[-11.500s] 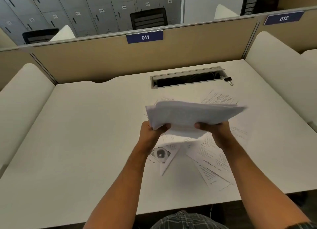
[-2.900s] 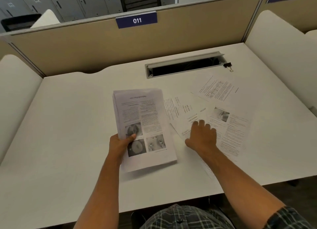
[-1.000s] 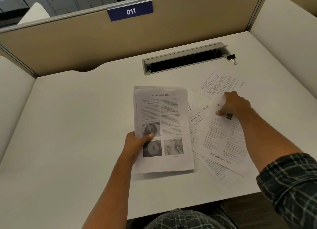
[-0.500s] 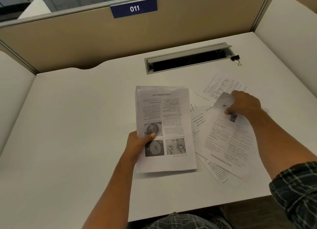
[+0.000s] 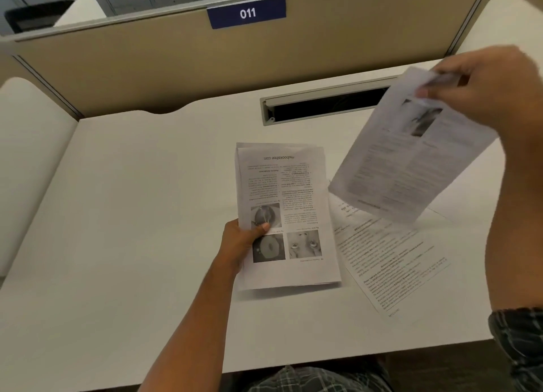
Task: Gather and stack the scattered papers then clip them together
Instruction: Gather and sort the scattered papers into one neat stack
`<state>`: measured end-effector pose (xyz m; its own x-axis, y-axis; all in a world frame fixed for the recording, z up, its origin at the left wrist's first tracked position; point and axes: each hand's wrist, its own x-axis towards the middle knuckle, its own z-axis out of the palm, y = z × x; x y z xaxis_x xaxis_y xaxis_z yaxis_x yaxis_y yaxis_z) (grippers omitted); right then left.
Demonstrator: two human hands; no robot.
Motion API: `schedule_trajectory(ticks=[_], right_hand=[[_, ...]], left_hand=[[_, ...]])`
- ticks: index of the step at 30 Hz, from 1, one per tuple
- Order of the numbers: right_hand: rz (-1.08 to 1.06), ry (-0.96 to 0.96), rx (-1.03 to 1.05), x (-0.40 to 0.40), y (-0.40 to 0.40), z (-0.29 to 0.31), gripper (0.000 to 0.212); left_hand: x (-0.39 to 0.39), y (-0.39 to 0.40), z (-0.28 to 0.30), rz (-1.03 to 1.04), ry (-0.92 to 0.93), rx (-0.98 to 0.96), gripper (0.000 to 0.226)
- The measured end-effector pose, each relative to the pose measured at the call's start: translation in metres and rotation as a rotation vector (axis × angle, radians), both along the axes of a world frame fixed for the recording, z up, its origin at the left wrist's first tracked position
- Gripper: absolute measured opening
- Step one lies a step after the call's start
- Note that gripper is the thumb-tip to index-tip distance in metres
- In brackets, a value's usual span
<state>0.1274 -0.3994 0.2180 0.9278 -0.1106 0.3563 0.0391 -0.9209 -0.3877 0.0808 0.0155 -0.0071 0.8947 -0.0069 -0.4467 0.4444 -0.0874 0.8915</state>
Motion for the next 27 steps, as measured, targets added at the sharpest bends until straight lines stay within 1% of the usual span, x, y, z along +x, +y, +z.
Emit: schedule_trajectory(ticks=[3, 5, 7, 9, 11, 14, 16, 18, 21, 23, 24, 25, 26, 27], right_hand=[[0.199, -0.028, 0.085, -0.013, 0.012, 0.038, 0.032], [0.3, 0.012, 0.089, -0.02, 0.023, 0.06, 0.026], [0.398, 0.064, 0.116, -0.022, 0.036, 0.074, 0.024], [0.468, 0.105, 0.141, -0.013, 0.058, 0.071, 0.022], [0.492, 0.176, 0.126, 0.005, 0.088, 0.052, 0.019], [0.373, 0.352, 0.105, 0.031, 0.135, 0.007, 0.021], [0.301, 0.386, 0.037, 0.036, 0.16, -0.028, 0.03], [0.25, 0.396, 0.072, 0.034, 0.178, -0.058, 0.04], [0.156, 0.347, 0.257, 0.025, 0.183, -0.091, 0.07], [0.1, 0.223, 0.429, 0.011, 0.172, -0.105, 0.078], [0.044, 0.166, 0.477, 0.002, 0.163, -0.113, 0.081], [-0.033, 0.151, 0.508, -0.008, 0.153, -0.121, 0.086], [-0.123, 0.197, 0.567, -0.019, 0.143, -0.131, 0.093], [-0.195, 0.302, 0.695, -0.03, 0.135, -0.141, 0.102]], left_hand=[[0.004, 0.006, 0.002, 0.011, -0.012, 0.008, 0.034], [0.006, 0.008, 0.003, 0.017, -0.021, 0.007, 0.032], [0.007, 0.008, 0.005, 0.004, -0.029, 0.001, 0.035], [0.006, 0.004, 0.009, -0.031, -0.036, -0.024, 0.038], [0.003, -0.001, 0.012, -0.078, -0.041, -0.059, 0.039], [-0.003, -0.009, 0.02, -0.142, -0.059, -0.094, 0.036], [-0.006, -0.013, 0.024, -0.166, -0.064, -0.119, 0.03], [-0.01, -0.015, 0.027, -0.171, -0.061, -0.146, 0.03], [-0.013, -0.015, 0.029, -0.148, -0.046, -0.18, 0.031], [-0.015, -0.014, 0.028, -0.114, -0.038, -0.212, 0.034], [-0.015, -0.013, 0.028, -0.098, -0.033, -0.224, 0.036], [-0.016, -0.012, 0.027, -0.085, -0.032, -0.239, 0.036], [-0.017, -0.012, 0.026, -0.072, -0.029, -0.26, 0.034], [-0.018, -0.011, 0.025, -0.059, -0.029, -0.285, 0.033]])
